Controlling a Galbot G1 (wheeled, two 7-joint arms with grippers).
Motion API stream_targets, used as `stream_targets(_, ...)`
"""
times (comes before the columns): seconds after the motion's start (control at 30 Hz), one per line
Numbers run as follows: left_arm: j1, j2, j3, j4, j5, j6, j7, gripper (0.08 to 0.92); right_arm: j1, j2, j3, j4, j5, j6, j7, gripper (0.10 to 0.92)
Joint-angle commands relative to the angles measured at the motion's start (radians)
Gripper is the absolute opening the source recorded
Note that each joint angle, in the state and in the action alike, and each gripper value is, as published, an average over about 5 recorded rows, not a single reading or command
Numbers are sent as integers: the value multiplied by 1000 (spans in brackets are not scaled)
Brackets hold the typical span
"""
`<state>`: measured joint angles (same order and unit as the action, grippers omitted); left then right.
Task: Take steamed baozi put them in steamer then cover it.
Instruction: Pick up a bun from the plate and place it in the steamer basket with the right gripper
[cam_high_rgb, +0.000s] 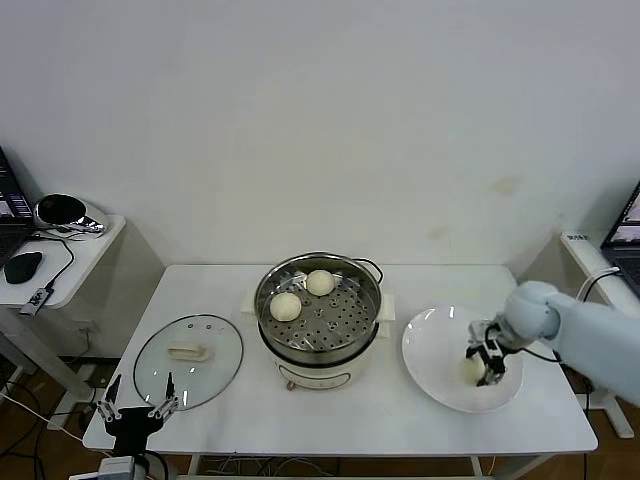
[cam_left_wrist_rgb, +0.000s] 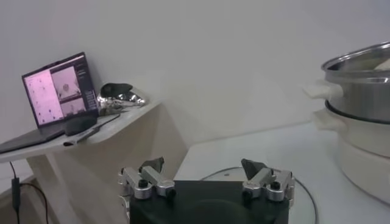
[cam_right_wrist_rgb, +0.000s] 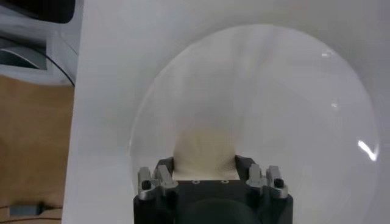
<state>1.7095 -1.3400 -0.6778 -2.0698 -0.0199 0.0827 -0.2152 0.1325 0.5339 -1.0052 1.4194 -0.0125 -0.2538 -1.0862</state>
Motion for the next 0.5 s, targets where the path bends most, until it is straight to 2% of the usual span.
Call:
stream_targets(0.03, -4, 5, 3, -5, -3, 1, 1, 823, 307, 35, -29, -25, 104, 42, -112, 619)
stream_targets(0.27, -5, 7, 2, -9, -7, 1, 1, 823, 555, 226, -97, -48, 205, 69, -128, 619)
stream_targets(0.5, -2, 5, -10, -13, -12, -1, -1, 823, 609, 410, -197, 8, 298, 144, -60, 627)
